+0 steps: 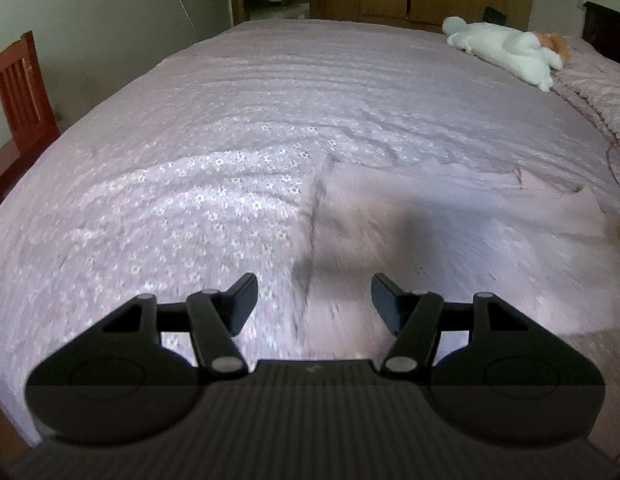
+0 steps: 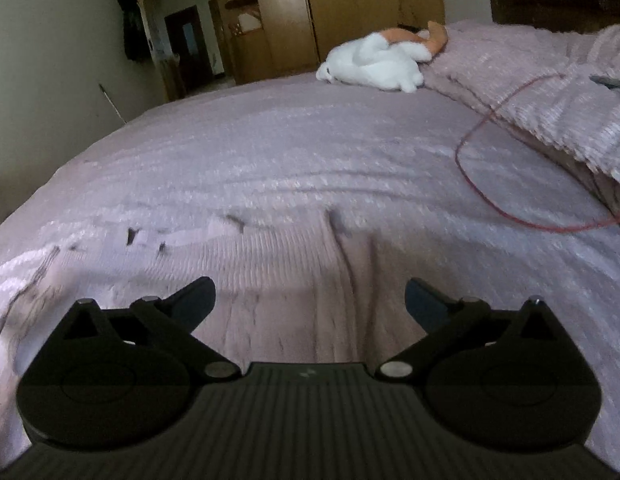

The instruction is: Fold small clothes

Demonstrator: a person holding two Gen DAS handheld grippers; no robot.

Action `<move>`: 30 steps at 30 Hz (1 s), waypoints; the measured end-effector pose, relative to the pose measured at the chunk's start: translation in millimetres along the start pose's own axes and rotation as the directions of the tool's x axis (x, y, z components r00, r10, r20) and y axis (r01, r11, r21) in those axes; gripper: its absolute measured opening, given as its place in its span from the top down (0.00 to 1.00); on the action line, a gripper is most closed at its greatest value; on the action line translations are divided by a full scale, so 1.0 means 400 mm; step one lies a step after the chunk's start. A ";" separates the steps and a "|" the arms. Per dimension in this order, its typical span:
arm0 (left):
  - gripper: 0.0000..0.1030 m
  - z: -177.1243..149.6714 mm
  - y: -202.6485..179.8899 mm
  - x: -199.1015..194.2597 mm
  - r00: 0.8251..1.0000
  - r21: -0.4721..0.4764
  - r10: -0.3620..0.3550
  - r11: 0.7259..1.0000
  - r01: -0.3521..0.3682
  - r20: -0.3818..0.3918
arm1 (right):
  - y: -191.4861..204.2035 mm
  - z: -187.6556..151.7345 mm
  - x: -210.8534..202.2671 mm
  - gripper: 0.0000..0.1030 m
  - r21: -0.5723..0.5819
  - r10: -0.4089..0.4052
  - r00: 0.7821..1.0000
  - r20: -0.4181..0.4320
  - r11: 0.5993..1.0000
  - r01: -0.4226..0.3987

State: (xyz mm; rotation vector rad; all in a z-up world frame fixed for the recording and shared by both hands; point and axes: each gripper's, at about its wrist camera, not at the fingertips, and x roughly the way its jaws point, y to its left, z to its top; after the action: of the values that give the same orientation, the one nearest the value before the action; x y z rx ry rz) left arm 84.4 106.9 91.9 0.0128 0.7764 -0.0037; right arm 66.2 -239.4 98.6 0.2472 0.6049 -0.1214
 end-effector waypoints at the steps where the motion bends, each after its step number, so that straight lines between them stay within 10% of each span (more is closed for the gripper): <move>1: 0.37 -0.009 -0.001 -0.012 1.000 0.001 -0.002 1.000 0.002 0.000 | -0.004 -0.011 -0.012 0.00 0.005 -0.001 1.000 -0.009 1.000 0.001; 13: 0.37 -0.082 -0.039 -0.027 0.997 -0.037 -0.066 0.997 0.065 -0.041 | -0.068 -0.120 -0.119 0.00 0.142 -0.018 0.998 -0.059 0.990 0.026; 24: 0.37 -0.140 -0.066 0.044 0.988 -0.020 -0.098 0.995 0.096 -0.120 | -0.132 -0.223 -0.077 0.00 0.473 0.036 0.996 -0.080 0.881 0.006; 30: 0.37 -0.158 -0.072 0.085 0.983 -0.027 -0.083 0.996 0.080 -0.161 | -0.146 -0.280 -0.074 0.00 0.514 0.030 0.999 0.040 0.857 -0.046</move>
State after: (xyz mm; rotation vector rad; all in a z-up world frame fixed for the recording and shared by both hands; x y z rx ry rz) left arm 64.1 78.8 22.7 -0.0384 0.9393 -0.0733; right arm -30.1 -264.9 15.2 0.7786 0.5275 -0.2495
